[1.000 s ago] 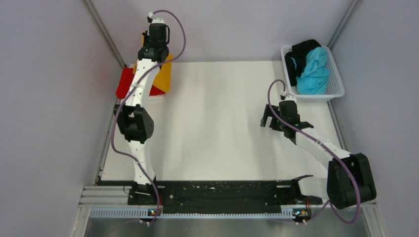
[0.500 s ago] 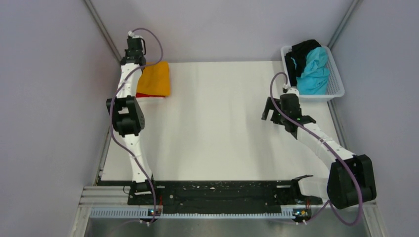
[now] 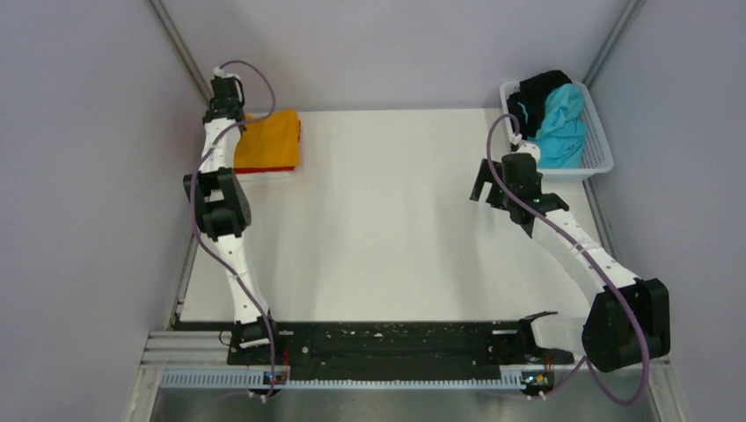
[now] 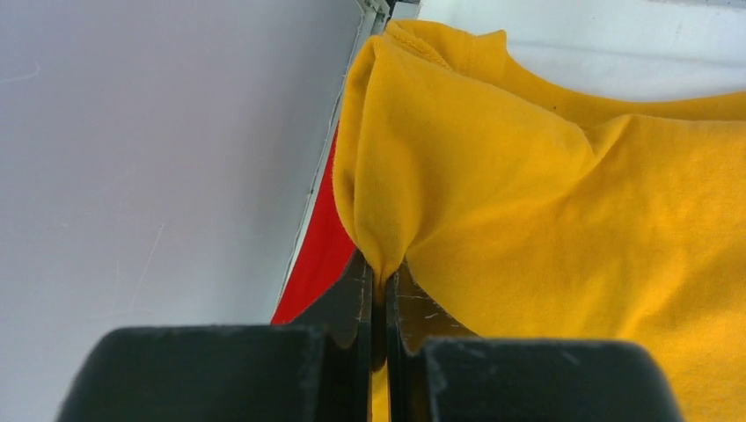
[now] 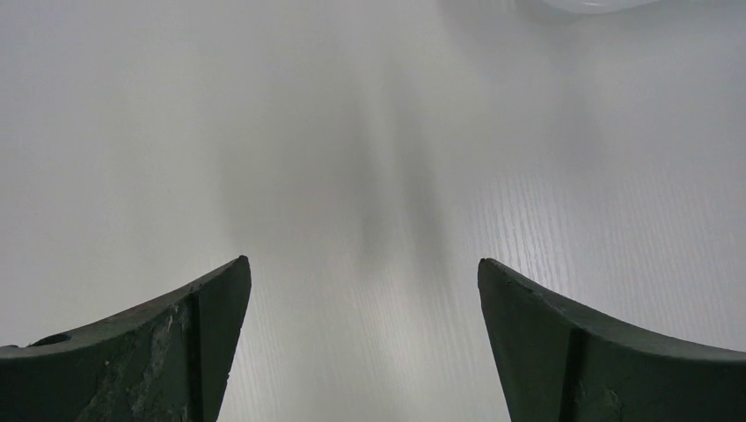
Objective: Fold and stack the t-shirts
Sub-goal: Put the neatly folded tshirt into the corner of the board with the left arm, then reset both arms
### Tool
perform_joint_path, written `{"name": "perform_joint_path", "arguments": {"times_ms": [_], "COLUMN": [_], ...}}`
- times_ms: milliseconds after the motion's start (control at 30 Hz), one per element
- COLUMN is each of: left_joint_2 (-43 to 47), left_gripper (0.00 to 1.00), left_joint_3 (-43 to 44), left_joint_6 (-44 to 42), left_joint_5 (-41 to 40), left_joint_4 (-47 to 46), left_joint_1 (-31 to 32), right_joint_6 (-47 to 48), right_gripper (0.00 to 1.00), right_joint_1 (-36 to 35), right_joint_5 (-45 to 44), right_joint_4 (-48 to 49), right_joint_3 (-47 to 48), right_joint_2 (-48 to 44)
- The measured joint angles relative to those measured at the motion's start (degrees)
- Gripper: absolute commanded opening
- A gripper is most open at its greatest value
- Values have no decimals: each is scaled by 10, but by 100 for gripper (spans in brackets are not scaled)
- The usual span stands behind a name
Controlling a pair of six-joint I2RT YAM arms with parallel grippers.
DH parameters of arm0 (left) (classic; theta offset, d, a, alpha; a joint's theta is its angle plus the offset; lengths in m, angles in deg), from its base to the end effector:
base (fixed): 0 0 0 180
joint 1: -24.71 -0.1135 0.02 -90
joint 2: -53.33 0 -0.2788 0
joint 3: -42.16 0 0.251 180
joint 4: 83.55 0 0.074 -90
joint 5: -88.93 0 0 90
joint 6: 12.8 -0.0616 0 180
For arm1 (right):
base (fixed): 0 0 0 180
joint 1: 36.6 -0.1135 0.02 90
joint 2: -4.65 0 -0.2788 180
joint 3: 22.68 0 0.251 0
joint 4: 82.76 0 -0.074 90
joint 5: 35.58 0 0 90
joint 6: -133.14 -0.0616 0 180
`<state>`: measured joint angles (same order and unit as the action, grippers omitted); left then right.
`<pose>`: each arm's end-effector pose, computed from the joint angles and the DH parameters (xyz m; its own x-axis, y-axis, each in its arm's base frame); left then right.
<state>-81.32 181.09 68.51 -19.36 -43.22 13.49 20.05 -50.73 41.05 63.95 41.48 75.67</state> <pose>0.5586 0.1305 0.2526 -0.6361 0.0201 -0.7713 -0.3414 0.8891 0.3047 0.2759 0.0548 0.2608 -0.6011 0.2421 -0.7616 0.1844 0.9693 0.1626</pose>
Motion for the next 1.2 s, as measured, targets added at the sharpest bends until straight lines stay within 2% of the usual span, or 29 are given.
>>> {"name": "perform_joint_path", "arguments": {"times_ms": [33,67,100,167,233,433,700,1000,1100,1200], "left_joint_2": [-2,-3,-5,-8,-9,-4,93,301,405,535], "left_gripper": [13,23,41,65,97,99,98,99,99,99], "left_joint_3": [1,2,3,3,4,3,-86,-349,-464,-586], "left_joint_6": [0,1,2,5,14,58,170,283,305,333], "left_joint_5": [0,-3,-7,-18,-33,-50,23,115,110,103], "left_joint_4": [0,0,-1,-4,-9,-12,-9,-64,-86,-114], "left_joint_1": [0,0,0,-1,-3,-12,-12,14,64,146], "right_joint_6": [0,0,0,0,0,0,6,5,4,-2], "right_gripper": [99,99,99,99,99,99,99,99,99,99], "right_joint_1": [0,0,0,0,0,0,0,0,0,0], "right_joint_5": [-2,-5,-6,-8,-11,-21,-20,-16,-16,-23], "right_joint_4": [-1,-1,-1,-5,-8,-7,12,51,64,74], "right_joint_3": [3,5,5,5,5,4,-35,-118,-140,-163], "right_joint_2": [0,0,0,0,0,-1,-53,-128,-148,-166]}}
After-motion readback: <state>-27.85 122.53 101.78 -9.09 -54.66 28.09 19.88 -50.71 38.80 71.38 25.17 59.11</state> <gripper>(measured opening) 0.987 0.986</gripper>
